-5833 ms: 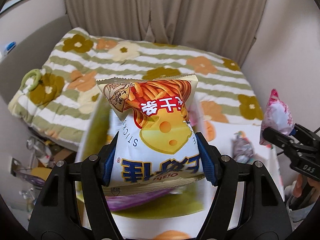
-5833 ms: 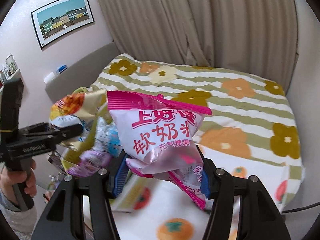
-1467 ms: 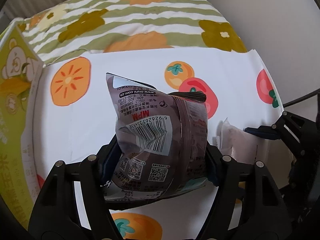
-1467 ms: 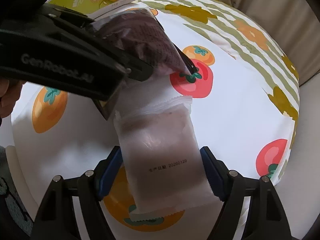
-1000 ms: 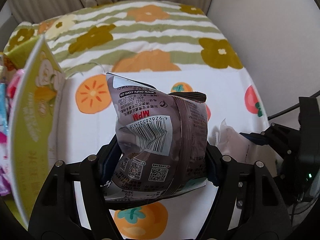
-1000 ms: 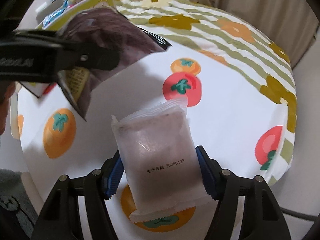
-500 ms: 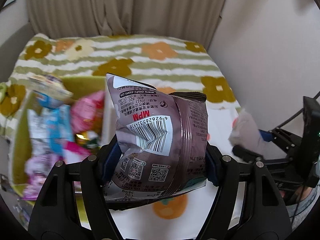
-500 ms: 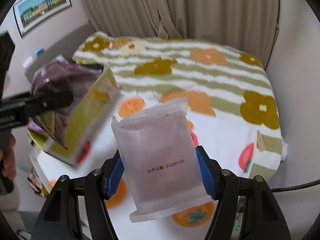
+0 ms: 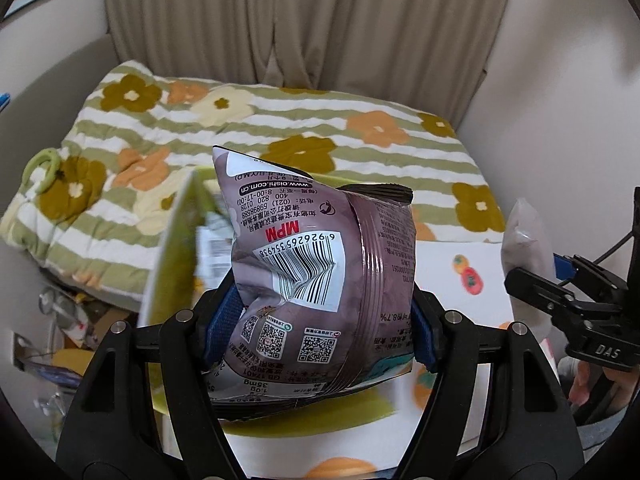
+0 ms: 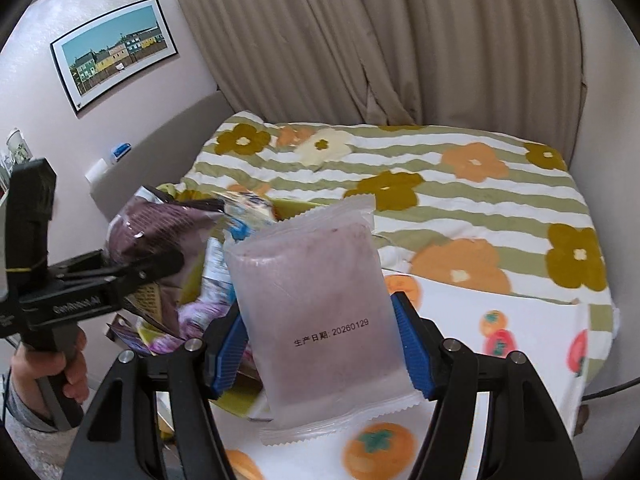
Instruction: Organize snacks
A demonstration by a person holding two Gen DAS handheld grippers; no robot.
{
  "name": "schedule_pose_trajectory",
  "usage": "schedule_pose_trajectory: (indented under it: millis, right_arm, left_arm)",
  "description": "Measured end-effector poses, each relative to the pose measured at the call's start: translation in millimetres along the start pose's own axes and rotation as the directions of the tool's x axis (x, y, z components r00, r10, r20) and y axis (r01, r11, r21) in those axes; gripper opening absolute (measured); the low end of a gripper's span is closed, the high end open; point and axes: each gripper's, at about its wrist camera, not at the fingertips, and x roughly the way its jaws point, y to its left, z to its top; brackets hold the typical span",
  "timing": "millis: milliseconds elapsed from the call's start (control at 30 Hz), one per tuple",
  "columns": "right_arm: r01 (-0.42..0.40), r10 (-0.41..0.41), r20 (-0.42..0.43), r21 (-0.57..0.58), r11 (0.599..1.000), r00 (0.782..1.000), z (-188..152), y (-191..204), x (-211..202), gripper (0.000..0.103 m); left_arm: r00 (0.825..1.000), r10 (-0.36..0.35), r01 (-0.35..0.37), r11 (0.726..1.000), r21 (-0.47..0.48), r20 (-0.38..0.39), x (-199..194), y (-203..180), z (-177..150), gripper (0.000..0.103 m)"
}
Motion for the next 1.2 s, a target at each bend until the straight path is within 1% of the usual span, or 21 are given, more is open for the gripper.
schedule_pose_trajectory:
  millis: [100, 200, 233, 300, 333, 367, 433, 533, 600, 733, 933, 1000, 1033, 1067, 1100, 1200]
  right_arm:
    - [-0.008, 0.008, -0.003, 0.011, 1.0, 1.0, 1, 23, 15, 0.064]
    - [-0.005, 0.005, -0.011, 0.035, 0.999, 1.0, 0, 42, 30, 0.064]
    - [-0.005, 0.005, -0.016, 0.046, 0.999, 1.0, -1, 47, 34, 0.064]
    - [-0.001, 0.003, -0.027, 0.065, 0.998, 1.0, -4, 51, 41, 0.064]
    - [0.001, 0.002, -0.037, 0.072, 0.997, 0.999, -6, 54, 45, 0.064]
    - [0.005, -0.001, -0.047, 0.077, 0.997, 0.999, -7, 56, 49, 0.064]
    - [0.013, -0.007, -0.067, 0.084, 0.996, 0.998, -9, 58, 54, 0.064]
    - [0.012, -0.005, -0.08, 0.088, 0.996, 0.997, -10, 60, 58, 0.064]
    - [0.012, -0.005, -0.083, 0.087, 0.996, 0.997, -10, 63, 60, 0.064]
    - [0.008, 0.002, -0.08, 0.114, 0.993, 0.997, -13, 65, 63, 0.064]
    - [0.036, -0.015, -0.124, 0.168, 0.985, 0.992, -14, 71, 85, 0.065]
    - [0.031, -0.006, -0.142, 0.177, 0.984, 0.99, -17, 70, 95, 0.069]
    - [0.032, -0.006, -0.143, 0.18, 0.983, 0.99, -20, 70, 98, 0.08]
    - [0.05, -0.024, -0.14, 0.182, 0.982, 0.99, -24, 71, 100, 0.095]
    - [0.063, -0.038, -0.138, 0.183, 0.981, 0.99, -28, 71, 100, 0.1]
    - [0.076, -0.048, -0.143, 0.197, 0.977, 0.989, -39, 70, 100, 0.101]
  left_arm:
    - [1.0, -0.005, 0.005, 1.0, 0.005, -0.023, 7, 26, 1, 0.069]
    - [0.997, -0.027, 0.028, 1.0, 0.014, -0.068, 26, 48, 1, 0.069]
    - [0.996, -0.036, 0.037, 0.999, 0.016, -0.083, 33, 52, 2, 0.069]
    - [0.992, -0.057, 0.059, 0.998, 0.019, -0.114, 47, 58, 1, 0.072]
    - [0.99, -0.069, 0.073, 0.997, 0.025, -0.127, 53, 61, 0, 0.077]
    - [0.988, -0.072, 0.077, 0.996, 0.032, -0.136, 57, 61, -1, 0.09]
    - [0.989, -0.049, 0.055, 0.997, 0.045, -0.139, 58, 65, -4, 0.099]
    - [0.992, -0.044, 0.05, 0.998, 0.047, -0.121, 46, 72, -9, 0.099]
    - [0.995, -0.021, 0.026, 0.999, 0.044, -0.1, 34, 80, -14, 0.099]
    - [0.997, -0.035, 0.036, 0.999, 0.022, -0.068, 15, 94, -23, 0.099]
    - [0.998, -0.016, 0.016, 1.0, 0.002, -0.062, 17, 111, -29, 0.099]
    - [0.997, -0.019, 0.019, 1.0, -0.009, -0.077, 21, 118, -34, 0.099]
    - [0.996, -0.017, 0.016, 1.0, -0.012, -0.084, 24, 119, -36, 0.099]
    - [0.996, -0.01, 0.009, 1.0, -0.013, -0.091, 26, 121, -39, 0.099]
    - [0.995, -0.004, 0.003, 1.0, -0.012, -0.096, 27, 122, -42, 0.099]
    - [0.995, 0.012, -0.013, 1.0, -0.013, -0.1, 26, 124, -50, 0.099]
